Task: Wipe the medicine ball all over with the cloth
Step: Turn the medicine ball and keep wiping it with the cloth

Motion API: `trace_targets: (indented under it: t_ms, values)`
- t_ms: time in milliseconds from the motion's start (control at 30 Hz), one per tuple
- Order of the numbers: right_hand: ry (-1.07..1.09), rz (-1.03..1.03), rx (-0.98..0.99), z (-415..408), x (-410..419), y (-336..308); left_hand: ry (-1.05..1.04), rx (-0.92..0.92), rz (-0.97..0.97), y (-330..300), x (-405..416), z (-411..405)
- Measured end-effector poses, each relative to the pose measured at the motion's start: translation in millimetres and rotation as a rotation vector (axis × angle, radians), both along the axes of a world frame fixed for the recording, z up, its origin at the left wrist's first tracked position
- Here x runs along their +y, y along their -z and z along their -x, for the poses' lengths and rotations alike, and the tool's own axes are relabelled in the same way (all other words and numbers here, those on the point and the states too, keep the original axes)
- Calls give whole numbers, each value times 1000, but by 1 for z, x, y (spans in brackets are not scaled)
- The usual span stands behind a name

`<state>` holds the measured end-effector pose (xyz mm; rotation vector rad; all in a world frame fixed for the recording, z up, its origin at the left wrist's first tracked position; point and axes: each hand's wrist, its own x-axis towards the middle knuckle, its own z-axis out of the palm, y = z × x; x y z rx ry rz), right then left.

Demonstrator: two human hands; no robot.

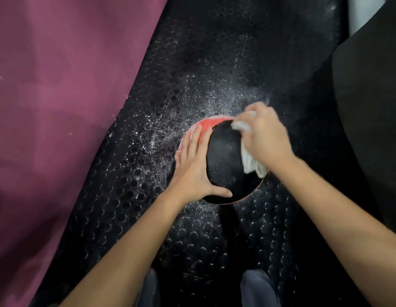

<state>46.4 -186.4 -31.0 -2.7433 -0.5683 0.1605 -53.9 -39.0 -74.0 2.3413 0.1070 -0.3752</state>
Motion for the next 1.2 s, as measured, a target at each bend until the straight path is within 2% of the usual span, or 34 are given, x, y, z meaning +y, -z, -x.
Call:
trace_targets:
  t_ms: [67,100,133,267,300,400,467,600,633,733,833,1033,1133,1200]
  values:
    - [215,-81,82,-15,-12,6,2,-22,-24,1,-4,0]
    - [256,-88,73,-14,-9,7,2,-24,-32,0,-5,-2]
    - [245,-87,40,-7,-3,7,-4,-17,-33,-1,-5,-4]
    - [-85,-83,-150,30,17,3,-54,22,29,-4,1,-3]
    - [-52,-84,-135,26,12,5,-56,25,34,-4,1,-1]
    - [290,-149,48,-5,-12,12,-44,17,11,-3,-3,1]
    - [361,-131,51,-3,-9,12,-47,15,-9,-4,-8,-4]
    - [69,-95,-129,33,9,7,-73,33,5,-4,-3,-2]
    - [83,-119,-114,33,4,9,-73,26,16,-3,-1,1]
    - [426,-284,77,9,-16,18,-66,18,24,-3,-1,3]
    - [562,-214,153,-1,-19,25,-46,37,19,-4,-4,-5]
    - [564,-207,118,1,-6,16,-20,63,9,-5,1,-4]
    - [290,-126,-121,34,16,9,-42,41,-3,-4,-3,1]
    - [162,-68,-137,36,13,6,-33,47,-7,-4,-4,2]
